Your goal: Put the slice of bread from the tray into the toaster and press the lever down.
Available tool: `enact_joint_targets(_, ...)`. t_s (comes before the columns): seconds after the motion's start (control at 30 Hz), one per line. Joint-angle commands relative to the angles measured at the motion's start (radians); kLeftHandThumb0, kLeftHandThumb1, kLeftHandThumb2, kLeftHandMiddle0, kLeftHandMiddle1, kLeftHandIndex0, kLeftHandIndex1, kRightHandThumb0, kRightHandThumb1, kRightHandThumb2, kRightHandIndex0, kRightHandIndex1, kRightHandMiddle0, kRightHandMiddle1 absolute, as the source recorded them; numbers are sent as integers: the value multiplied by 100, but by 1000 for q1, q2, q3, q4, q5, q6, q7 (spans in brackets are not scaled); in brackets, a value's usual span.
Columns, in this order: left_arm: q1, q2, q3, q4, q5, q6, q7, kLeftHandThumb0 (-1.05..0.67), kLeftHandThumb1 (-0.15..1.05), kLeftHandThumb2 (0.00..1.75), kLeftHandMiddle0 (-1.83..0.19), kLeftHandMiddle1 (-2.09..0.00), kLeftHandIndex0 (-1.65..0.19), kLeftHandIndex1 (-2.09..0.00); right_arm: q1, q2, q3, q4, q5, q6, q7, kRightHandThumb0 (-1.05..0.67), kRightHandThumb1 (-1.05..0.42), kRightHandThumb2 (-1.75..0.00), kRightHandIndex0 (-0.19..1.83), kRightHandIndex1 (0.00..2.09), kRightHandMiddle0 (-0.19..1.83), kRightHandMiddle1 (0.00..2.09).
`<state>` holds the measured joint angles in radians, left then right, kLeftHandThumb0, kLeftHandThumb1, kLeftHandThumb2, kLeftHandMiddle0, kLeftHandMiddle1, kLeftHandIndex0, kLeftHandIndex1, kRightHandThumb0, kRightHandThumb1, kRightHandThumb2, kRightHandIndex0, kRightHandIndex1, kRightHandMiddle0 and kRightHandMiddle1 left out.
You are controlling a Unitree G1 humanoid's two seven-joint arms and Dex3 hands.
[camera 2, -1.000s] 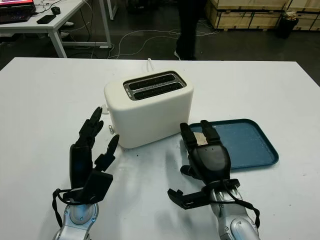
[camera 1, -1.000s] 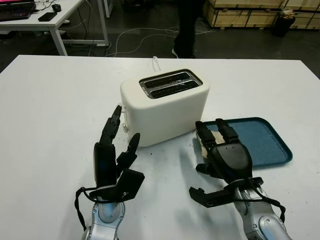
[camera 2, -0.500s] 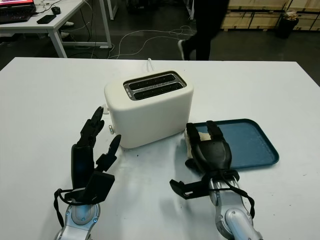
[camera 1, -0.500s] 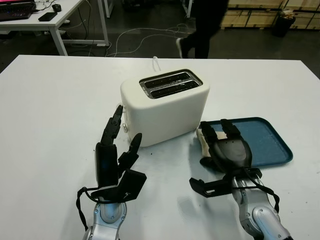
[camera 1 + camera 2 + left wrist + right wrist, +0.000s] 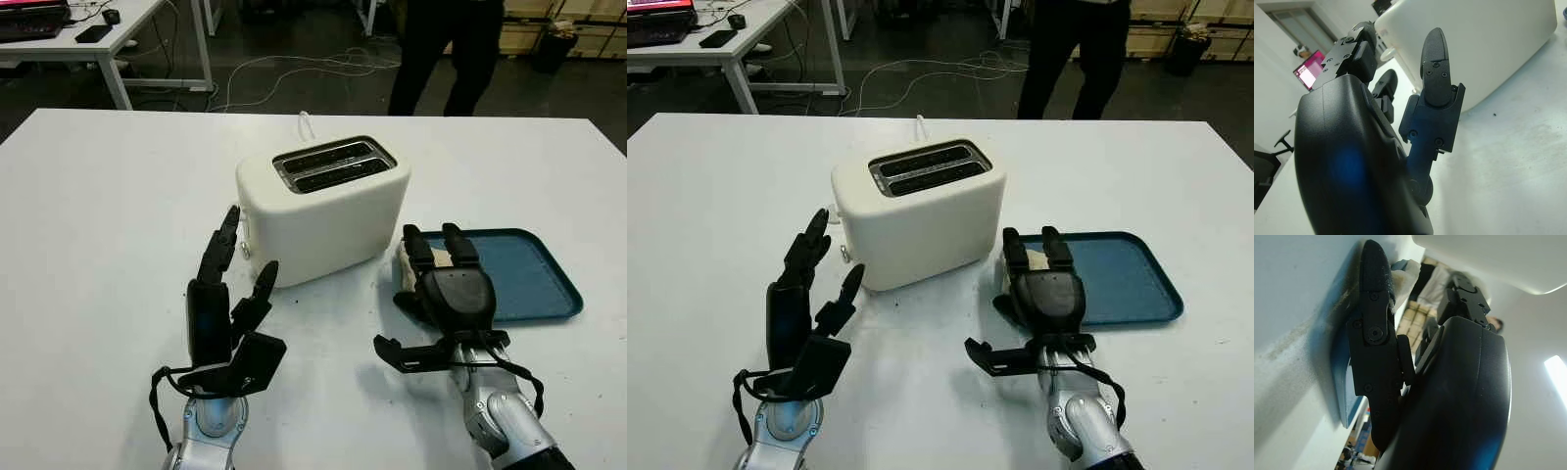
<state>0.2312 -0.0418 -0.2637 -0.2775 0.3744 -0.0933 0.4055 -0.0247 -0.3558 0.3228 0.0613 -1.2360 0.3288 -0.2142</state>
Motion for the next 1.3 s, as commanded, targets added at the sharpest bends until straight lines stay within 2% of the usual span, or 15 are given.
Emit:
enact_joint_targets(0.0,-1,-36,1,-6,-6,-12,1,-55,92,27,-17,-48,-29,0,21,-27,15,25,12,-31,-42,-50,-92,-25,79,163,39,138)
enact_joint_targets(0.03,-1,-36,1,-6,-6,-14,2,-54,92,27,-17,-48,-29,0,24,-37,22,22,11,-40,-56,-47,-92,-26,106,170,44,160)
enact_joint_targets(0.1,0,-35,2,-8,-8,-14,2,-55,92,27,-17,-48,-30,0,29,-48,30,11,10,-51,-80,-44,-92,-26,118,173,46,171)
enact_joint_targets(0.37,9,-37,4,-23,-10,-7,2,-51,92,27,-16,-47,-29,0,59,-78,54,-143,-48,-20,38,-42,-92,-33,113,175,44,175)
enact_joint_targets(0.57,9,-31,15,-17,-11,-22,6,-50,92,28,-18,-47,-30,-1,66,-69,54,-169,-62,-32,29,-40,-92,-32,112,175,44,175)
enact_joint_targets(0.67,9,-29,20,-14,-11,-26,5,-50,92,27,-18,-47,-30,-1,63,-73,50,-149,-24,-81,-33,-35,-92,-30,105,175,36,175)
enact_joint_targets(0.8,9,-24,21,-16,2,-19,2,-49,92,28,-19,-46,-31,-1,53,-77,29,-81,89,-218,-207,-29,-92,-24,79,175,25,175)
enact_joint_targets(0.97,14,-25,17,-22,2,-4,-7,-51,92,28,-20,-46,-31,-1,30,-76,11,-3,185,-362,-371,-28,-92,-23,63,175,21,175)
enact_joint_targets(1.07,16,-23,17,-22,3,-4,-12,-50,92,28,-20,-45,-31,-1,7,-77,-7,43,251,-473,-468,-23,-92,-16,49,175,11,175)
enact_joint_targets(1.27,18,-29,12,-18,4,-6,-15,-52,92,27,-20,-44,-31,-1,-47,-96,-52,108,352,-684,-578,-21,-92,-19,37,175,12,175)
